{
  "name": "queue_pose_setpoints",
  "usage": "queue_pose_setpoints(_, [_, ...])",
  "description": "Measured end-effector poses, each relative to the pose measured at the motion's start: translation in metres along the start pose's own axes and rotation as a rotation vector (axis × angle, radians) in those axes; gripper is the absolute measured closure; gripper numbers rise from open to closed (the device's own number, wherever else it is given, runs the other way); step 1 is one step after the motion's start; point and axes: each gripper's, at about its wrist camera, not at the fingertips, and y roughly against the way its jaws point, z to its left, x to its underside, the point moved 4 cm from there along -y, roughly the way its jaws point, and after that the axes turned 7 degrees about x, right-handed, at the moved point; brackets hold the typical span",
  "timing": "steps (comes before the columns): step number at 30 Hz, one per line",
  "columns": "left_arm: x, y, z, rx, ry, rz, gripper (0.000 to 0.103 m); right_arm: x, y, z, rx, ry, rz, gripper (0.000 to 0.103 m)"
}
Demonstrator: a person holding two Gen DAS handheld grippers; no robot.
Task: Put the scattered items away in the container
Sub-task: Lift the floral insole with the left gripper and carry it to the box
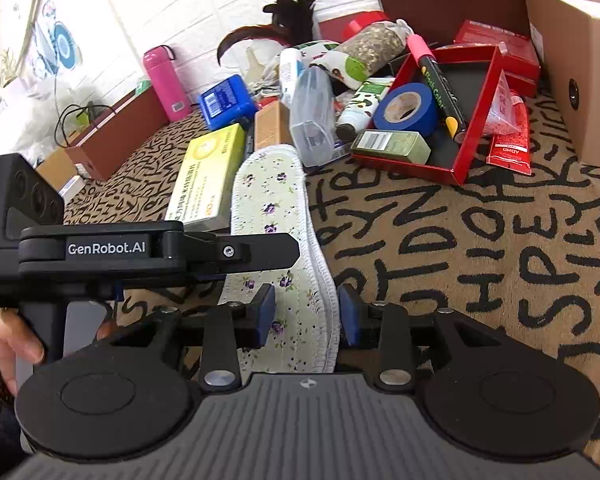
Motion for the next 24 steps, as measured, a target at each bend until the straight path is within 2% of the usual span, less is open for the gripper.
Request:
queue_pose_setpoints(1, [0.0, 0.0, -0.001, -0.004, -0.011, 0.002, 0.04, -0.002, -0.003, 0.001, 0.001, 0.005, -0.003, 0.058])
queue_pose_setpoints(3, [0.0, 0.002, 0.0, -0.021, -0.01, -0.002, 0.052, -0.004, -0.009, 0.003, -0.008, 0.007, -0.009, 0.055])
queue_pose_setpoints(6, [0.003, 0.008, 0.001, -0.012, 0.009, 0.009, 0.064, -0.002, -0.008, 0.002, -0.021, -0.021, -0.003, 0.058])
queue_pose_setpoints(10, [0.01, 0.015, -0.01, -0.003, -0.017, 0.008, 0.069, 0.009, 0.008, 0.004, -0.03, -0.029, -0.001, 0.07])
queue_pose_setpoints(15, [0.014, 0.026, -0.038, 0.038, -0.071, -0.015, 0.077, 0.018, 0.036, 0.002, -0.024, -0.07, -0.048, 0.07])
queue_pose_setpoints(23, [-0.006, 0.031, -0.104, 0.146, -0.196, -0.052, 0.077, 0.003, 0.087, -0.005, 0.002, -0.072, -0.184, 0.071])
queue_pose_setpoints(24, [-0.01, 0.027, -0.113, 0.165, -0.21, -0.047, 0.088, -0.001, 0.093, -0.008, 0.01, -0.07, -0.204, 0.071])
